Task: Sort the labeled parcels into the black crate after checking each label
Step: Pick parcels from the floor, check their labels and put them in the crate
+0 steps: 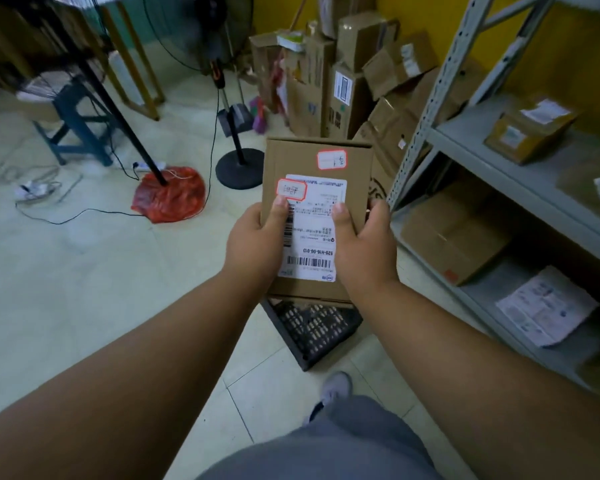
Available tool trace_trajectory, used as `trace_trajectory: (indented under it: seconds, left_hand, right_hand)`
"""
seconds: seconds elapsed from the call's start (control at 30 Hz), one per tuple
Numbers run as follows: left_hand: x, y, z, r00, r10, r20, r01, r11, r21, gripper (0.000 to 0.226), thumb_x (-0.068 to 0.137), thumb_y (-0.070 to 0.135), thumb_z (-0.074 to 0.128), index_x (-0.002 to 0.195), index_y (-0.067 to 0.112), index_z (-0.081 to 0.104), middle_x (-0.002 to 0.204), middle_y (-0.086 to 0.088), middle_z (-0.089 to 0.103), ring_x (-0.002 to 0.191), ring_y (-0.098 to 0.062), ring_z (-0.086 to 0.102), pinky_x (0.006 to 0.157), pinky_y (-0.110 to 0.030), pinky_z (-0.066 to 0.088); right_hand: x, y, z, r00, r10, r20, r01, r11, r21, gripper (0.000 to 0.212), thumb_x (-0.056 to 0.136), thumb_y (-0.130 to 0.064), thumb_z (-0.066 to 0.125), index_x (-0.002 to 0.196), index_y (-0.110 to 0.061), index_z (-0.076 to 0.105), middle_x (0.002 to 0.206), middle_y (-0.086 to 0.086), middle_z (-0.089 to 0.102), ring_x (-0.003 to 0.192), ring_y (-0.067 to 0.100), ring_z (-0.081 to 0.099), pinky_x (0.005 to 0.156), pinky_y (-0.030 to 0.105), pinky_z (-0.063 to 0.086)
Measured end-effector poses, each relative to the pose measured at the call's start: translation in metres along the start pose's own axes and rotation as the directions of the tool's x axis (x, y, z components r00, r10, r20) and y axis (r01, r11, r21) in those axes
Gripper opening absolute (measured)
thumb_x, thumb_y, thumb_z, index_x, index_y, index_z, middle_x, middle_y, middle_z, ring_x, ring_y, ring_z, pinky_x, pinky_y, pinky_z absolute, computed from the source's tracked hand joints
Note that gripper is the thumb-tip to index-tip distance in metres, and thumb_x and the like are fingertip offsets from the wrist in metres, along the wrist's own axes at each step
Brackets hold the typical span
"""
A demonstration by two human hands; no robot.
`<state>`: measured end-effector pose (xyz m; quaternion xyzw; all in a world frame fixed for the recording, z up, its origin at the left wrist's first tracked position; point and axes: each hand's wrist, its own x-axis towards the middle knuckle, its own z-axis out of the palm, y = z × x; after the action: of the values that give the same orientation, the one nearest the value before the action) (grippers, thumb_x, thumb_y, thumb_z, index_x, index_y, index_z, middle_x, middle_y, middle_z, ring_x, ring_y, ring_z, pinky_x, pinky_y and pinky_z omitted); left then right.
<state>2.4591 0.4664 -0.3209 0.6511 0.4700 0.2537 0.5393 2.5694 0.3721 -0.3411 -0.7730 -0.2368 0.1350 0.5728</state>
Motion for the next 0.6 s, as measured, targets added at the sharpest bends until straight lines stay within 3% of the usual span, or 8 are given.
trace_trajectory:
  seconds: [0.1,0.2,0.3,0.4,0.6]
  left_hand:
    - [0.032,-0.008,0.001,1.0,-0.014,-0.016,0.015,1.0,0.016,0.045,0.081,0.074,0.045,0.096,0.037,0.065,0.087,0.016,0.075,0.083,-0.009,0.072,0.081,-0.046,0.059]
    - [0.07,-0.001,-0.011,0.997,-0.038,-0.065,0.042,0.998,0.054,0.052,0.076,0.079,0.043,0.097,0.036,0.065,0.089,0.013,0.075,0.085,-0.012,0.072,0.083,-0.048,0.058]
    - [0.114,0.012,-0.023,0.995,-0.036,-0.089,0.041,0.997,0.059,0.053,0.075,0.079,0.044,0.096,0.036,0.066,0.089,0.013,0.075,0.086,-0.014,0.072,0.084,-0.048,0.057]
    - [0.149,0.012,-0.021,0.997,-0.043,-0.067,0.047,0.997,0.068,0.052,0.074,0.081,0.044,0.096,0.039,0.065,0.085,0.022,0.074,0.083,-0.007,0.072,0.075,-0.038,0.056]
    - [0.241,0.007,-0.006,0.992,-0.009,0.128,-0.005,0.994,0.105,0.043,0.076,0.08,0.043,0.094,0.046,0.062,0.086,0.028,0.072,0.077,0.001,0.071,0.073,-0.032,0.055]
  right_hand:
    - [0.032,0.012,0.022,1.0,-0.006,0.027,0.007,0.999,-0.032,0.022,0.098,-0.049,0.048,0.106,-0.029,0.041,0.082,-0.023,0.059,0.068,-0.014,0.061,0.05,0.011,0.046]
    - [0.077,0.005,0.052,0.996,-0.033,0.085,0.037,0.998,-0.042,0.022,0.101,-0.048,0.042,0.107,-0.026,0.043,0.084,-0.02,0.059,0.073,-0.004,0.058,0.063,0.03,0.047]
    - [0.114,-0.012,0.082,0.996,-0.039,0.079,0.041,0.999,-0.017,0.023,0.1,-0.05,0.04,0.105,-0.027,0.043,0.081,-0.021,0.058,0.073,-0.006,0.054,0.061,0.029,0.04]
    - [0.14,-0.008,0.098,0.998,-0.026,0.055,0.028,0.999,-0.03,0.022,0.099,-0.052,0.039,0.105,-0.031,0.043,0.08,-0.022,0.06,0.074,-0.007,0.056,0.059,0.024,0.042]
    - [0.194,0.004,0.126,0.994,0.08,-0.07,-0.087,0.991,-0.103,0.023,0.101,-0.05,0.039,0.112,-0.031,0.044,0.085,-0.018,0.062,0.075,-0.003,0.059,0.06,0.025,0.046]
